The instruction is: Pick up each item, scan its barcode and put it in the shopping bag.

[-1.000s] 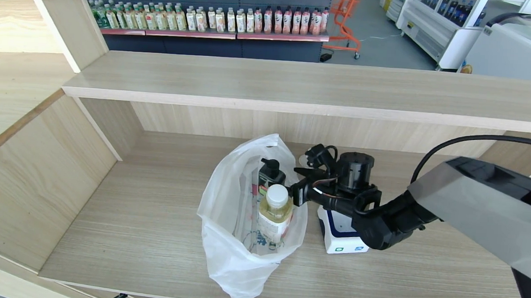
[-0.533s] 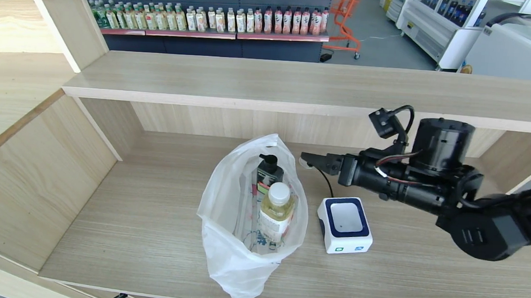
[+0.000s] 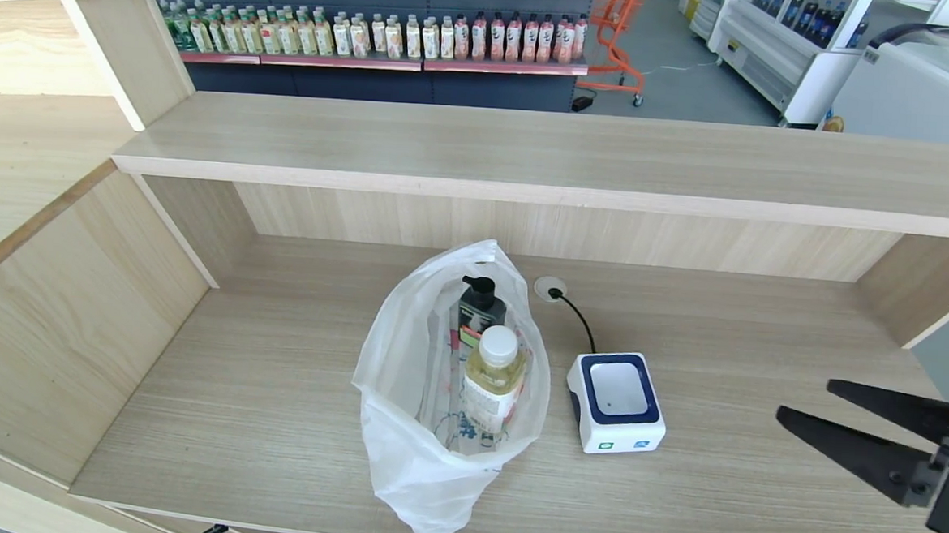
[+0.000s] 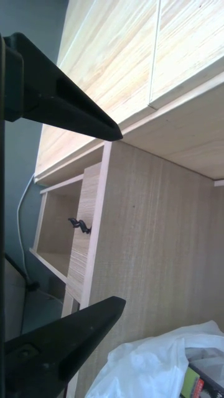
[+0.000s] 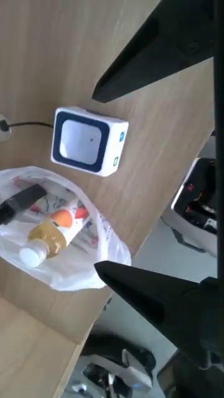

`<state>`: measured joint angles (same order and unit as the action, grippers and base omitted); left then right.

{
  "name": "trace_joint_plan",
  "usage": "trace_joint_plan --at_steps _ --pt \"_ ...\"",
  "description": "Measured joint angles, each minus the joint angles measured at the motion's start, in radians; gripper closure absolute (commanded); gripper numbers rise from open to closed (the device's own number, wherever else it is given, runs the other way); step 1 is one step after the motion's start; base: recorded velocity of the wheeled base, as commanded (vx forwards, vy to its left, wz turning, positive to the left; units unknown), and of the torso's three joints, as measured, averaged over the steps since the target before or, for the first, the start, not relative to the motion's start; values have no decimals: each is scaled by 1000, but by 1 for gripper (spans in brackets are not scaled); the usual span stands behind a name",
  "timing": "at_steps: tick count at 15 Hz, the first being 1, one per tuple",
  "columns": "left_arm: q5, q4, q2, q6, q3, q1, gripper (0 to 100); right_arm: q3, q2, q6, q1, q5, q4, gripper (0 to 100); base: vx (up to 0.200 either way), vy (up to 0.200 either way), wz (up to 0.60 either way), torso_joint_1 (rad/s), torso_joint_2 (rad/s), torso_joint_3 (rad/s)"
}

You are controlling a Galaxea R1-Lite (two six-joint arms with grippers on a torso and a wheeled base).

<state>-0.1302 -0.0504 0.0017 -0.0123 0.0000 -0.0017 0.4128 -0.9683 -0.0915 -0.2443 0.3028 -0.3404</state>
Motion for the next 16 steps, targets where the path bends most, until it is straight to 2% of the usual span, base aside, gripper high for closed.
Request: trace_joint_plan --at_steps 3,7,9,12,13,16 --pt "0 0 0 0 0 1 0 -121 356 88 124 -167 187 0 0 0 0 0 0 0" --pt "0 0 0 0 0 0 0 -347 758 126 235 -339 283 0 0 0 0 0 0 0" --pt "0 0 0 0 0 0 0 -395 874 117 246 -383 294 0 0 0 0 0 0 0" --pt "0 0 0 0 0 0 0 -410 945 187 249 -383 282 0 0 0 0 0 0 0" --pt "0 0 0 0 0 0 0 -411 956 198 249 -382 276 100 0 0 0 0 0 0" --pt "0 0 0 0 0 0 0 -413 968 167 250 -383 273 100 0 0 0 0 0 0"
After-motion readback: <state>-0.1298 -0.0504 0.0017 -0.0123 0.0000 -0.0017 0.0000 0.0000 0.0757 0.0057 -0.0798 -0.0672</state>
